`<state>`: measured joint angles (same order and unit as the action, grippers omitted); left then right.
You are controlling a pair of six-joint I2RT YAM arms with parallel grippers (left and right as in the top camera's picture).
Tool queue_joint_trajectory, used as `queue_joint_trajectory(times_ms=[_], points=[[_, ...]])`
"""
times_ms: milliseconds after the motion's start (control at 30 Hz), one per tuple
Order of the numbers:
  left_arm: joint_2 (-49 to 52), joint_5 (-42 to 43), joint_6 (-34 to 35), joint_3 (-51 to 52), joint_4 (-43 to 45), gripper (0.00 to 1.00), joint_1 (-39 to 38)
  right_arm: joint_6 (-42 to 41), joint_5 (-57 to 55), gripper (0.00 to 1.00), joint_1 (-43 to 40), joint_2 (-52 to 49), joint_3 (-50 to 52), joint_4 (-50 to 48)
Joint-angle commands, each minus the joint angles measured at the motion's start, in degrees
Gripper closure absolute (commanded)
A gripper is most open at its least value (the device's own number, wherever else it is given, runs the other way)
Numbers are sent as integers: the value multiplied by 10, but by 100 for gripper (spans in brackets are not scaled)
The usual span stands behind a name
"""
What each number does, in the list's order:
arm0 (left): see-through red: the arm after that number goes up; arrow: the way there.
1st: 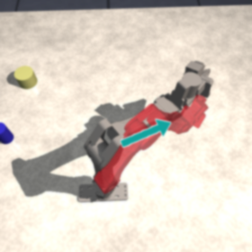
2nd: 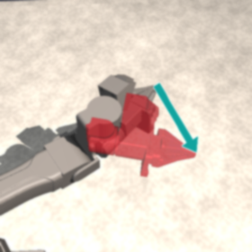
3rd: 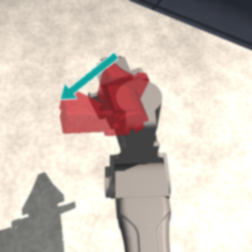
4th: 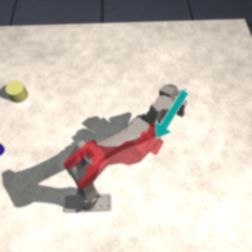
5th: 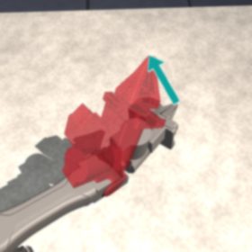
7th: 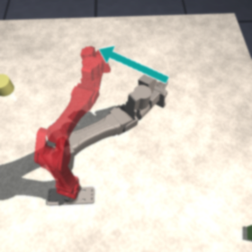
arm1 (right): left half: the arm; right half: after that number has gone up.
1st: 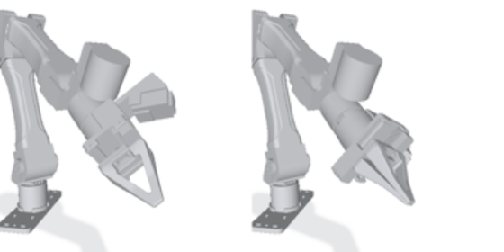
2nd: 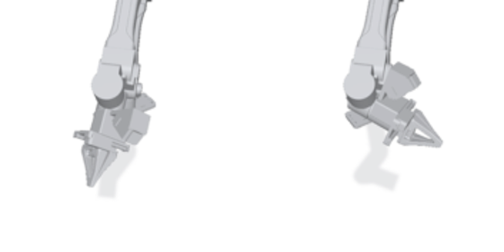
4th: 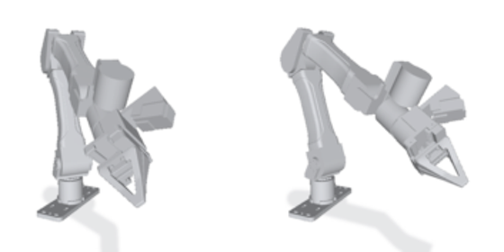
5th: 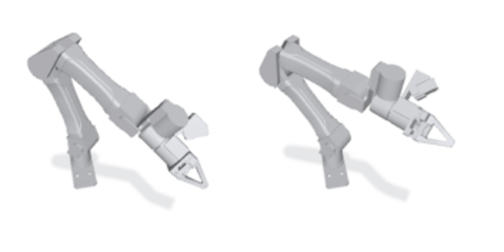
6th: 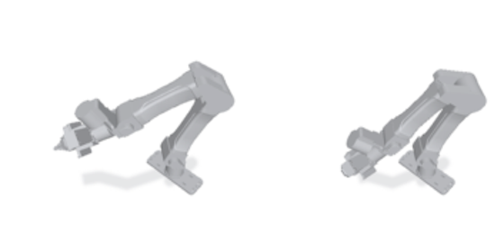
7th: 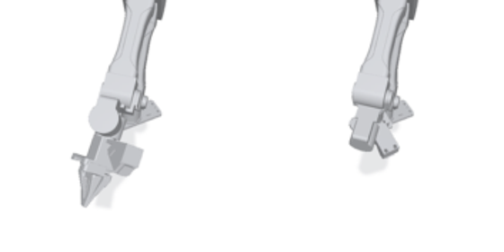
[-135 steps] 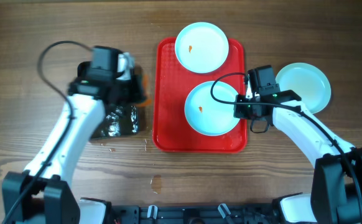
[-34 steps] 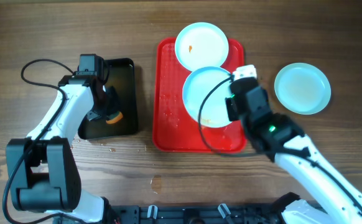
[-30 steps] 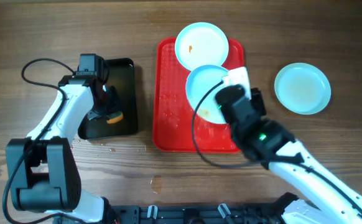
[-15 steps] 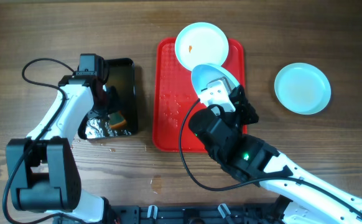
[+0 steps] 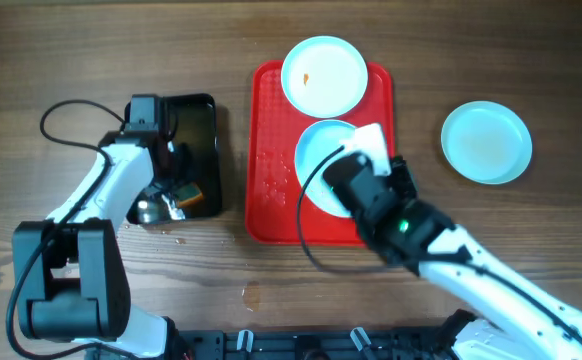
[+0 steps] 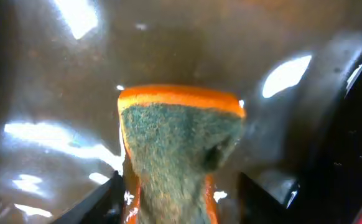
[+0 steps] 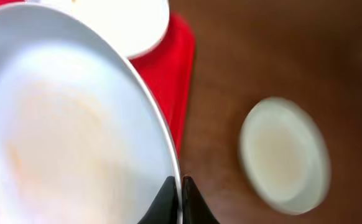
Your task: Clean dirty plates on tray and stack at the side
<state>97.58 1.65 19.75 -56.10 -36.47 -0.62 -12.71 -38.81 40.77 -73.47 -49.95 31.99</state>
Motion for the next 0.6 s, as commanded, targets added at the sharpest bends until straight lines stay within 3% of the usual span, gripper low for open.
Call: queue_joint_trajectory(times_ms=[0, 67, 333, 567], points=[[-6, 16, 0, 38, 35, 70, 0, -72, 148, 96, -71, -27, 0, -5], [-6, 19, 0, 48, 46, 96, 0, -74, 195, 96, -103, -40, 0, -6], [-52, 160, -44, -22, -26, 96, -9, -72, 274, 96, -150, -78, 0, -4], [-97, 196, -25, -66, -17, 96, -120, -104, 283, 96, -150, -97, 0, 3]])
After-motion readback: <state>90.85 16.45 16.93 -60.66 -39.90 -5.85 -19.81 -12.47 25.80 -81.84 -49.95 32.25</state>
